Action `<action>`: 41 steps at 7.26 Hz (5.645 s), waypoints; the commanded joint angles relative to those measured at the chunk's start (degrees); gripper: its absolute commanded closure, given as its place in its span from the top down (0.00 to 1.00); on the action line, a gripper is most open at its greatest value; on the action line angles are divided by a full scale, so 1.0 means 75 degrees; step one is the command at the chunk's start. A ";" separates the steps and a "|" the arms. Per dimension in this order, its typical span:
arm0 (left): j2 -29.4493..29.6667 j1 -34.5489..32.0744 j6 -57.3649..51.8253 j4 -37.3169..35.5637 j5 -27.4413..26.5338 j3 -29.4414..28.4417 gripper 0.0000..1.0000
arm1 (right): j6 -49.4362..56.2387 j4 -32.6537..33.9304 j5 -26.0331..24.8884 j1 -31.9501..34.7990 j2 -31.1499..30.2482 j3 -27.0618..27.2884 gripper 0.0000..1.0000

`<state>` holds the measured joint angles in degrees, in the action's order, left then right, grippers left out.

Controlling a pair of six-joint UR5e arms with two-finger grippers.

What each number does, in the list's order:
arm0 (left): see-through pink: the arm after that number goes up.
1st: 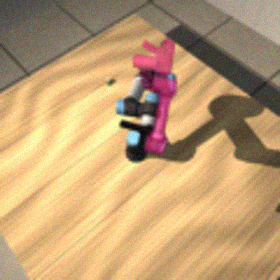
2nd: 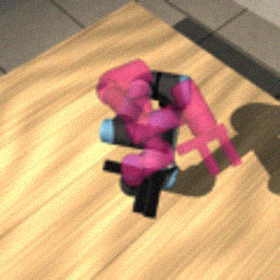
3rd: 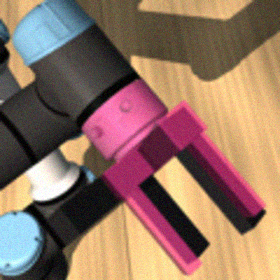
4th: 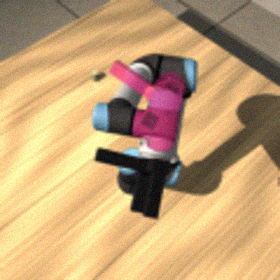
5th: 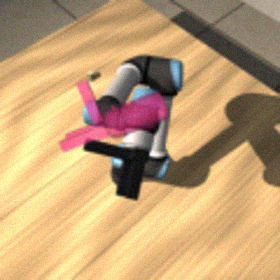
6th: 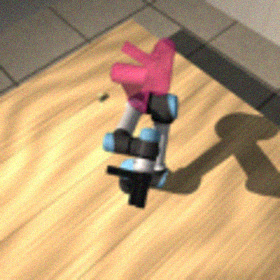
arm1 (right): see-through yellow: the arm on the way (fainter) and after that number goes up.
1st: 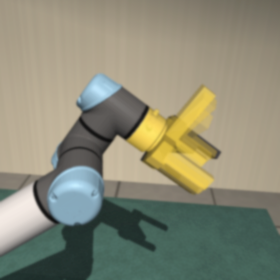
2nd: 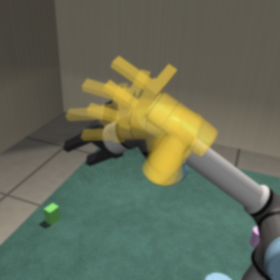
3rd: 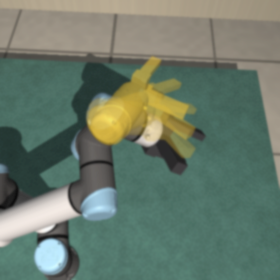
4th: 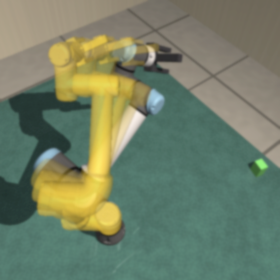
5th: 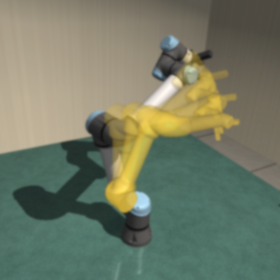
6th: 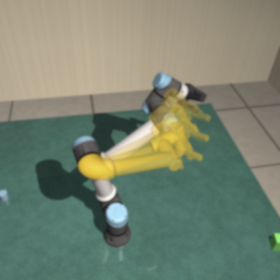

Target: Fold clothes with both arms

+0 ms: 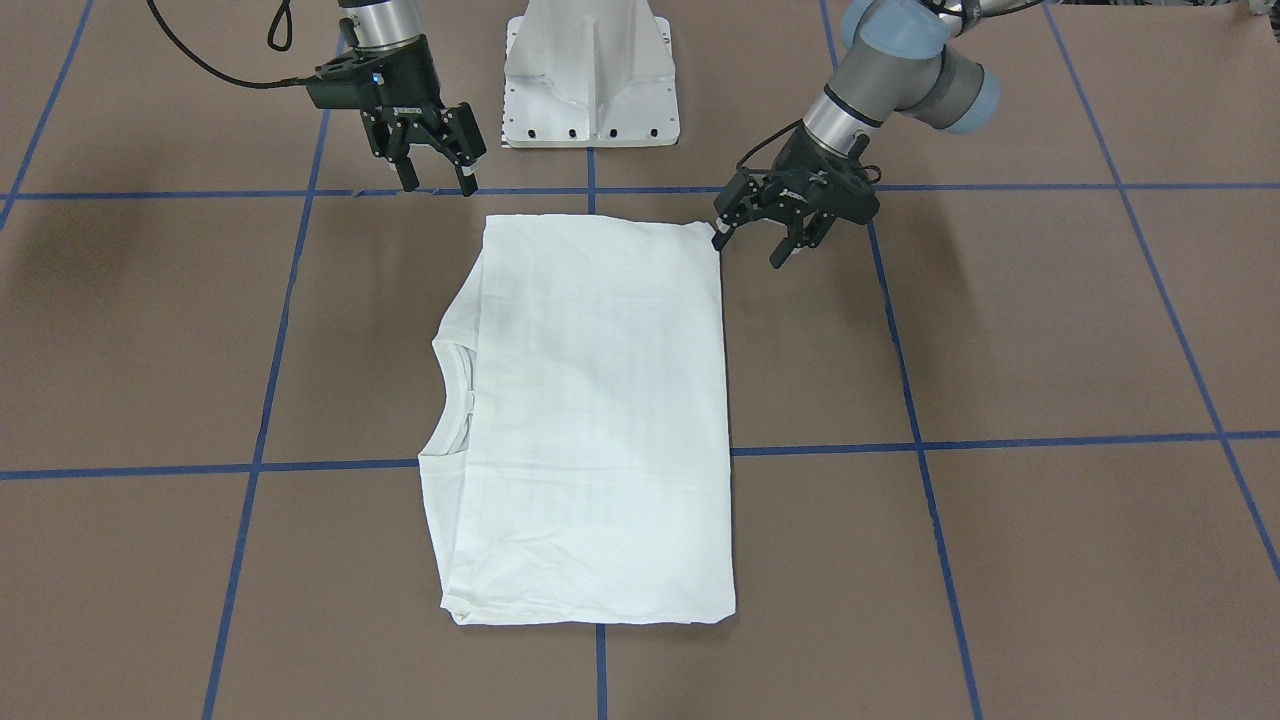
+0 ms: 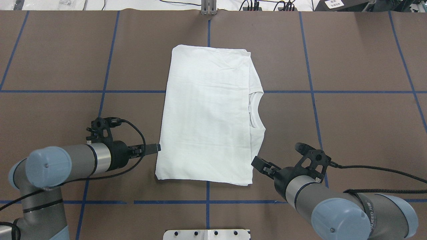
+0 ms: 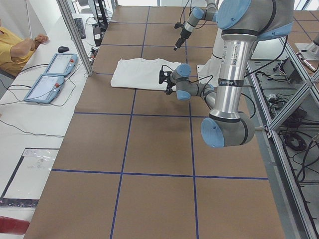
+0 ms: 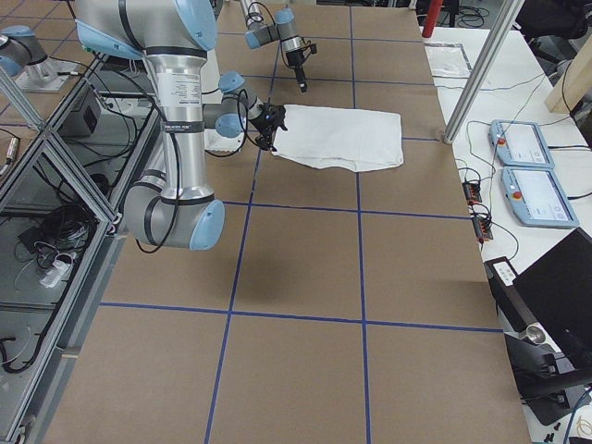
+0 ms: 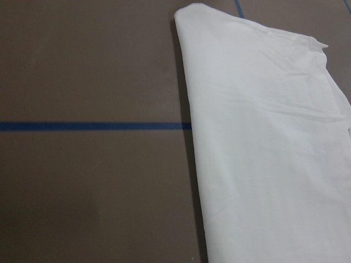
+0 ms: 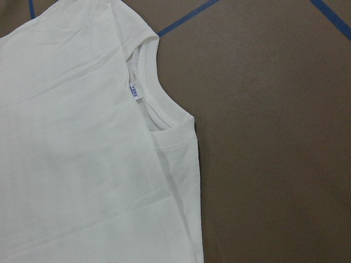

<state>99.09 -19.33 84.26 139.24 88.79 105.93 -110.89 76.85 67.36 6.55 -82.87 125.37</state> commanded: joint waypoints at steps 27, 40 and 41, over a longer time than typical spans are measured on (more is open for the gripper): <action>0.0534 0.0808 0.0145 -0.0261 -0.0296 -0.0331 0.00 | -0.2602 0.1226 0.0030 -0.0499 0.1801 -0.1702 0.84; 0.0557 0.0819 0.0145 -0.0249 -0.0296 -0.0319 0.00 | -0.2653 0.1508 0.0417 -0.0076 0.2553 -0.2501 0.73; 0.0557 0.0819 0.0145 -0.0249 -0.0296 -0.0319 0.00 | -0.2757 0.1508 0.0417 -0.0064 0.2565 -0.2501 0.62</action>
<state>103.27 -13.18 85.34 137.37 86.57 103.53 -130.95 88.17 70.49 5.94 -63.89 106.65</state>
